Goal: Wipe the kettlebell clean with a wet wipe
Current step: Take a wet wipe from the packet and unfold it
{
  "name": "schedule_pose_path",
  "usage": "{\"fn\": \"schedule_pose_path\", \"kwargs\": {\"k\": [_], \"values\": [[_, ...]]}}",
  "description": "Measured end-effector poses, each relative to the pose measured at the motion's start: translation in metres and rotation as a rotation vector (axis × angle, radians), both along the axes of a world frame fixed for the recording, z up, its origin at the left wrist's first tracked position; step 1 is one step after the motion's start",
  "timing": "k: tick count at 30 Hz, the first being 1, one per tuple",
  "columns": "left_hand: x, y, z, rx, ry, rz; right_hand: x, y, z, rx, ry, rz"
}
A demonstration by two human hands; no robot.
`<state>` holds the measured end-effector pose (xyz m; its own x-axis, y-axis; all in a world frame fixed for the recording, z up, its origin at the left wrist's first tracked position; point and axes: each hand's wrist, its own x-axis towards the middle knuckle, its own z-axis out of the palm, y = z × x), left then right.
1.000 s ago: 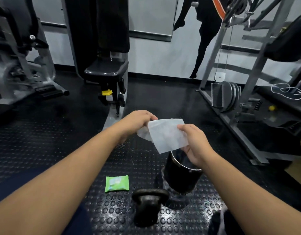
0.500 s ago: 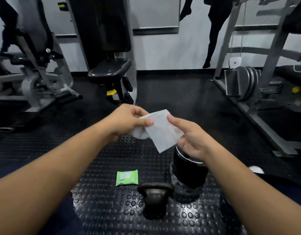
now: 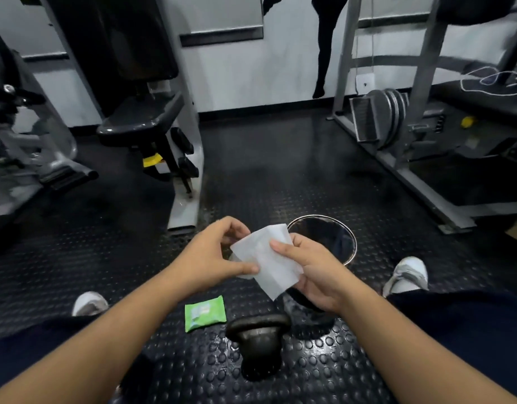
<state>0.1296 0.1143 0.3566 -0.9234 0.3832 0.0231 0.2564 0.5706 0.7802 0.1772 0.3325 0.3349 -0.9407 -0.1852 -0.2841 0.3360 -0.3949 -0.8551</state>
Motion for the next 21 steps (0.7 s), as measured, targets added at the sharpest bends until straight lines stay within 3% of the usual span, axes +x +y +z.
{"fn": "schedule_pose_path", "kwargs": {"k": [3,5,9,11,14,17,21], "values": [[0.002,-0.008,-0.045,0.012,0.134,0.043,0.003,-0.005,-0.021,0.048,-0.01,-0.013],[-0.003,-0.013,-0.062,0.039,0.056,0.112,0.003,-0.007,-0.033,0.091,0.0,-0.018],[-0.014,-0.01,-0.055,0.077,-0.39,0.134,0.0,-0.007,-0.046,0.087,-0.028,-0.019],[-0.011,-0.006,-0.05,0.213,-0.683,0.125,-0.004,-0.007,-0.046,0.086,-0.021,-0.012],[-0.002,0.001,-0.049,0.476,-0.881,0.134,-0.007,-0.006,-0.043,0.1,0.024,-0.003],[0.008,0.008,-0.052,0.64,-0.903,0.162,-0.003,-0.004,-0.036,0.119,0.048,-0.004],[0.018,0.012,-0.051,0.756,-0.771,0.305,0.001,0.0,-0.034,0.134,0.031,-0.06]]}}
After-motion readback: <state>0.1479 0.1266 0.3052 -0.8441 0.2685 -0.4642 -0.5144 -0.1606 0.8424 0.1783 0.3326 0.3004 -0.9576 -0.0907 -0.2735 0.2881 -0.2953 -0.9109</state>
